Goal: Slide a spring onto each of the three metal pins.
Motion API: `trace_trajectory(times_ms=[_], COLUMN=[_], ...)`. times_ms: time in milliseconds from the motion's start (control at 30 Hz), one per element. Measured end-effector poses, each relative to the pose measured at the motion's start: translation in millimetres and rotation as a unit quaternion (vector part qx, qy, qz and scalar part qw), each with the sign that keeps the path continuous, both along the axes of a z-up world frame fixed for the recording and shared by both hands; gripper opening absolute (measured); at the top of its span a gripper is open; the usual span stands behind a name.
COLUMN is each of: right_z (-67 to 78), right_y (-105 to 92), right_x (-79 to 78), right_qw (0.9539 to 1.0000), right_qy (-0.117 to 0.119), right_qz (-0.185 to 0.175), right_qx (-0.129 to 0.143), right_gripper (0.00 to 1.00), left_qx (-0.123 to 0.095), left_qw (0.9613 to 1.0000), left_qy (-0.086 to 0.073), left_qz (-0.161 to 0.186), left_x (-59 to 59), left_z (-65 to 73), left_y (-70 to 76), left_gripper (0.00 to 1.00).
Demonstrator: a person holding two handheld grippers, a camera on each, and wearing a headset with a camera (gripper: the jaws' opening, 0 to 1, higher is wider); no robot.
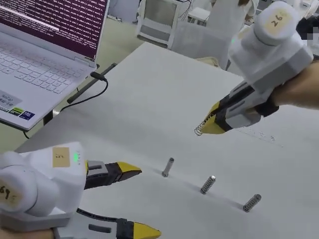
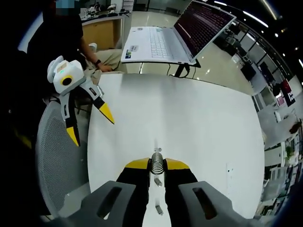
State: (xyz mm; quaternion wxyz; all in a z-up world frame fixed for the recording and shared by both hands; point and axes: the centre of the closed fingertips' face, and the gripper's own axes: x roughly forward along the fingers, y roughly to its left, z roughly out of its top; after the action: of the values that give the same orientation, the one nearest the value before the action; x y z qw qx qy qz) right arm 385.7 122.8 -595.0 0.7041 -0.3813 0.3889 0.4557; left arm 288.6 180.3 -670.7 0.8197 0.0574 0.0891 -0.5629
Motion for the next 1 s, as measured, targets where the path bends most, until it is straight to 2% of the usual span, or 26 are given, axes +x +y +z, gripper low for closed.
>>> trace_trajectory(times_ms=[100, 167, 267, 567, 767, 1000], right_z=[0.8, -9.4, -26.7, -55.9, -73.1, -96.6], right_y=[3.6, 4.1, 0.7, 12.7, 13.2, 12.6], right_x=[8.6, 10.9, 15.7, 26.1, 36.3, 40.2], right_qw=[1.0000, 1.0000, 0.9995, 0.9982, 0.9968, 0.9946], right_qy=[-0.003, 0.004, 0.008, 0.038, 0.050, 0.070], right_qz=[0.001, 0.000, 0.008, 0.019, 0.026, 0.029], right_qx=[0.004, -0.002, -0.031, -0.042, -0.056, -0.071], right_gripper=[0.08, 0.08, 0.08, 0.08, 0.08, 0.08], left_qx=[-0.002, -0.002, -0.002, -0.004, -0.004, 0.000], left_qw=[1.0000, 0.9999, 0.9999, 0.9997, 0.9993, 0.9987], left_qy=[0.000, 0.001, 0.001, 0.003, 0.005, 0.006], left_qz=[0.007, 0.011, 0.013, 0.025, 0.037, 0.051], left_x=[5.1, 8.3, 10.3, 17.7, 23.1, 28.1], left_z=[0.0, -1.0, -2.0, -5.9, -9.8, -12.7], left_y=[4.0, 5.6, 6.2, 9.3, 14.1, 18.3], left_gripper=[0.59, 0.59, 0.59, 0.60, 0.60, 0.60])
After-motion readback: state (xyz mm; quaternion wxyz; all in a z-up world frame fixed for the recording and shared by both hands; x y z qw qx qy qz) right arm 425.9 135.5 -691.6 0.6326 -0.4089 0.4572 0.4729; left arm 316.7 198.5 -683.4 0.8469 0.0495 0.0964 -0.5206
